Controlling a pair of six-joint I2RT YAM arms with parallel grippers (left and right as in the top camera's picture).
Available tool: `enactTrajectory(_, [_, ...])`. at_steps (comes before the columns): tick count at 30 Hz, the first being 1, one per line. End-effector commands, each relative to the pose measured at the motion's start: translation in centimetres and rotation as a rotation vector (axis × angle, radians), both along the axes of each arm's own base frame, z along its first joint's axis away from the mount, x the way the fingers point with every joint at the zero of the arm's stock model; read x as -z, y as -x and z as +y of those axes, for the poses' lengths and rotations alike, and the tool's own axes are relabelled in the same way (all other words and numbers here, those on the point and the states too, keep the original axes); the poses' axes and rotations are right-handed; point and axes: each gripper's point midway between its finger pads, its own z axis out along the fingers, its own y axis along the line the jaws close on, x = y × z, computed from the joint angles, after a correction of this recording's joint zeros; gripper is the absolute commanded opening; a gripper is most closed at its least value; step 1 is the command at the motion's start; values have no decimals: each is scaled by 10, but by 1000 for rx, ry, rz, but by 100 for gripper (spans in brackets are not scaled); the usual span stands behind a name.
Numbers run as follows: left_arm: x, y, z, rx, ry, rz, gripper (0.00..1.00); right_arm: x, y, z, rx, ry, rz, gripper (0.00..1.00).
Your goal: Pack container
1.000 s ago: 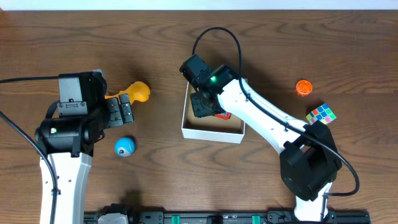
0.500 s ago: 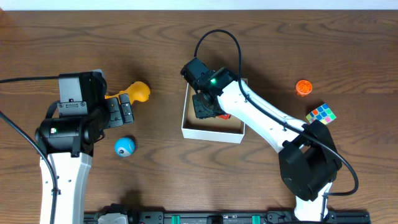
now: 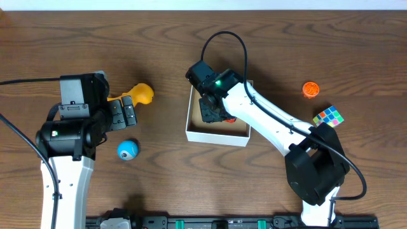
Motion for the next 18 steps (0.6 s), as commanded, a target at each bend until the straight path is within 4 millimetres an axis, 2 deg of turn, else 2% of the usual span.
enactTrajectory(1, [-7,-2,2,-15,3,-18,98,-1,-5,-20,82,47,-16,37])
enactTrajectory(10, [-7,-2,2,-15,3,-18,98,-1,-14,-39,129,71,-13,36])
enactTrajectory(18, [-7,-2,2,-15,3,-18,98,-2,-13,-31,-36,84,-19,37])
